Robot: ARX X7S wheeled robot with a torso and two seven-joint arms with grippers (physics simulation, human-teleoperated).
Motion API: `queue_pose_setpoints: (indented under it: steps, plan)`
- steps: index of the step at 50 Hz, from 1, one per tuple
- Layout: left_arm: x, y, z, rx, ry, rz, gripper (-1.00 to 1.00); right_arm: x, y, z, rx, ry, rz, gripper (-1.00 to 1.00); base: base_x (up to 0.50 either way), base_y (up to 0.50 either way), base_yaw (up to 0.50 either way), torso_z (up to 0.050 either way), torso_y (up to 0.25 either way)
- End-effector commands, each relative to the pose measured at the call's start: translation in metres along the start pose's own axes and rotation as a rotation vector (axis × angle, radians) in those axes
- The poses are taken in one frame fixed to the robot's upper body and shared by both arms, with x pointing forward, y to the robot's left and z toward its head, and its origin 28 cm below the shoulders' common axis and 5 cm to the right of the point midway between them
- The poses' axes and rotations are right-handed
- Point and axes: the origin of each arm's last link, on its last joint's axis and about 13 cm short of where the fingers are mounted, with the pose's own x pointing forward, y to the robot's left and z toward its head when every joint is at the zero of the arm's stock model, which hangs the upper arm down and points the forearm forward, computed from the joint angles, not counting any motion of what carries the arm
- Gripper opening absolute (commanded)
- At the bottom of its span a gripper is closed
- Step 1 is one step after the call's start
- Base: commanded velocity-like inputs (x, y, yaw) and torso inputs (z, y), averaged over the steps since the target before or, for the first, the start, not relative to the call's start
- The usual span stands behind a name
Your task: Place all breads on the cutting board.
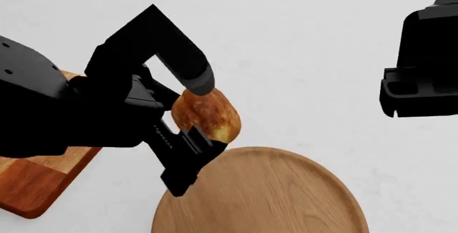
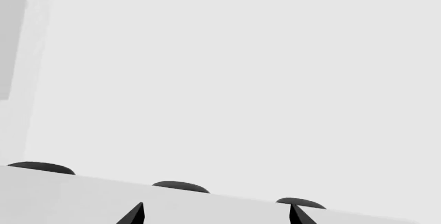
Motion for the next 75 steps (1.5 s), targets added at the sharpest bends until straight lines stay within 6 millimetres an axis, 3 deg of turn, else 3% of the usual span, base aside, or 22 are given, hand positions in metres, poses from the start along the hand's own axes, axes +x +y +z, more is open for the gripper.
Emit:
queue_pose_setpoints:
  steps: [1, 19, 29, 42, 56, 75]
  plan:
    - [-0.029, 0.022, 0.0, -0.083, -0.06, 0.11, -1.0, 0.006, 0.007, 0.003, 0.027, -0.037, 0.051, 1.0, 0.0, 0.0, 0.0, 0.0, 0.0]
    - [-0.05, 0.057, -0.008, -0.181, -0.095, 0.348, -1.0, 0.008, 0.009, 0.003, 0.038, -0.041, 0.06, 1.0, 0.0, 0.0, 0.0, 0.0, 0.001]
    - [-0.05, 0.077, -0.008, -0.243, -0.1, 0.446, -1.0, 0.008, 0.007, 0.003, 0.037, -0.05, 0.066, 1.0, 0.0, 0.0, 0.0, 0.0, 0.0]
    - [-0.046, 0.094, -0.011, -0.28, -0.077, 0.508, -1.0, 0.008, 0.008, 0.002, 0.036, -0.049, 0.068, 1.0, 0.0, 0.0, 0.0, 0.0, 0.001]
    - [-0.026, 0.114, -0.022, -0.35, -0.004, 0.525, -1.0, 0.007, 0.009, -0.001, 0.039, -0.04, 0.067, 1.0, 0.0, 0.0, 0.0, 0.0, 0.0]
    - [-0.037, 0.126, -0.028, -0.358, 0.221, 0.485, -1.0, 0.006, 0.009, -0.003, 0.035, -0.042, 0.068, 1.0, 0.0, 0.0, 0.0, 0.0, 0.001]
